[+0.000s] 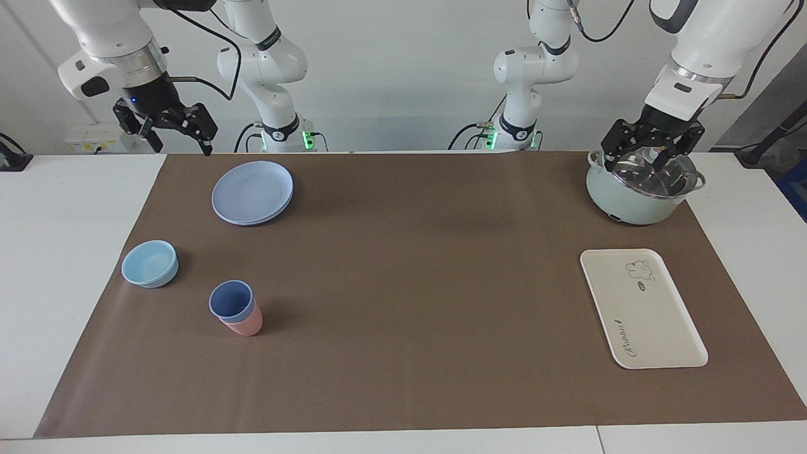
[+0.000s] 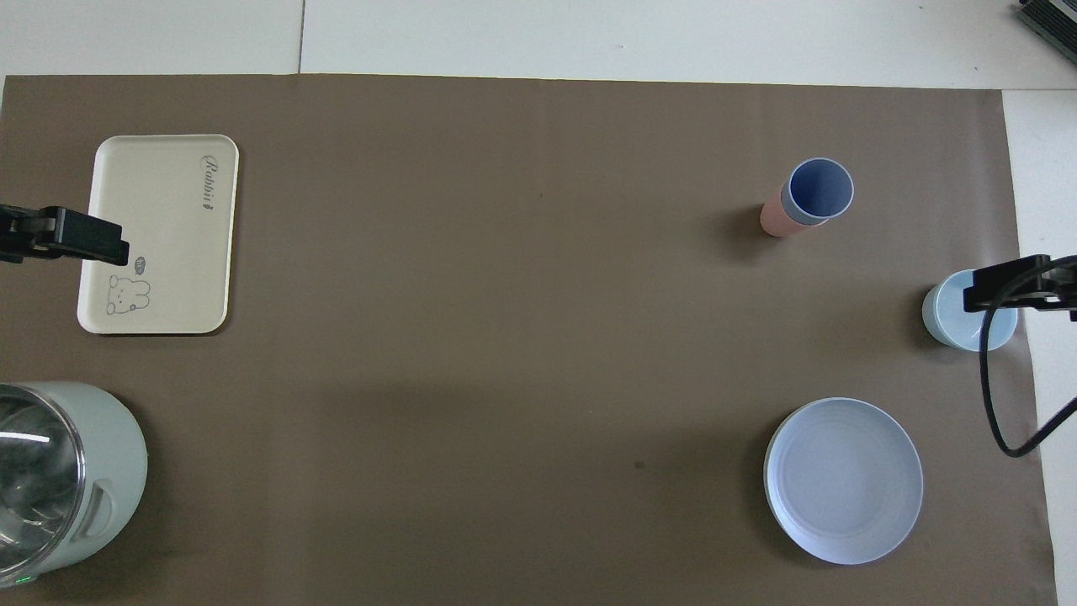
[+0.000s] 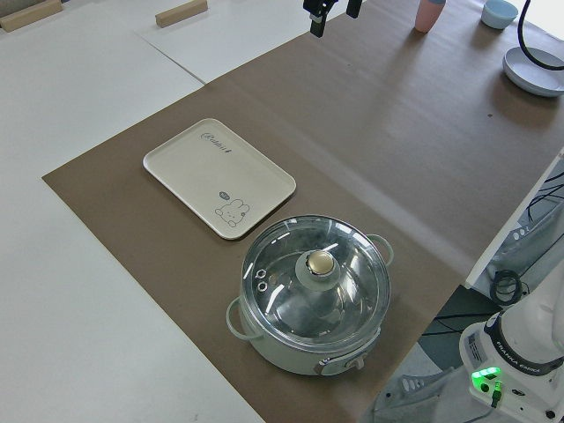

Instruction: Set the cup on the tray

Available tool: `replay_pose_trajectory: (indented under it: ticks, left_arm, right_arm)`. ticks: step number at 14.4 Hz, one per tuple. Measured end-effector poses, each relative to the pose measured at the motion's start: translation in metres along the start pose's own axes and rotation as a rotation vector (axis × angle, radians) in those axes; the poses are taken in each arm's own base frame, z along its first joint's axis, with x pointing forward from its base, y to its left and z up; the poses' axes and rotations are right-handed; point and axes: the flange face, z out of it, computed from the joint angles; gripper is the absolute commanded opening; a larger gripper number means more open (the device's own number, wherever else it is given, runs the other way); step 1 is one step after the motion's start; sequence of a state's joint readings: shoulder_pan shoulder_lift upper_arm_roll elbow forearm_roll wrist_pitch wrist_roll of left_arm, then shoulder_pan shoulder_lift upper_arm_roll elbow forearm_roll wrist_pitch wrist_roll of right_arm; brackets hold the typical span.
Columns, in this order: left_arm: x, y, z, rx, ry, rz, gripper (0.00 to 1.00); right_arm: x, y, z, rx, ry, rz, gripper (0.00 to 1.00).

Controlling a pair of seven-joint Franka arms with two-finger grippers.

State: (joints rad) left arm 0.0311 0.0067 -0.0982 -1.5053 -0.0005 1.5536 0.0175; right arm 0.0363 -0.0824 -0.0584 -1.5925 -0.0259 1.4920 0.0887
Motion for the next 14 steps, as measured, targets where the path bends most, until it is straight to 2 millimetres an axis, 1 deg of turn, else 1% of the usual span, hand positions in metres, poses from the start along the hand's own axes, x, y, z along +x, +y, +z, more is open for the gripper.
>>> replay_pose_trajectory:
  ticks: [11, 14]
  left_arm:
    - [0.0000, 0.0000, 0.0000, 0.000, 0.000, 0.000, 1.00]
    - [0.0000, 0.0000, 0.0000, 0.000, 0.000, 0.000, 1.00]
  right_arm:
    - [0.0000, -0.0004, -0.0008, 0.000, 0.004, -0.004, 1.00]
    - [0.0033, -0.0015, -0.0026, 0.003, 0.036, -0.060, 1.00]
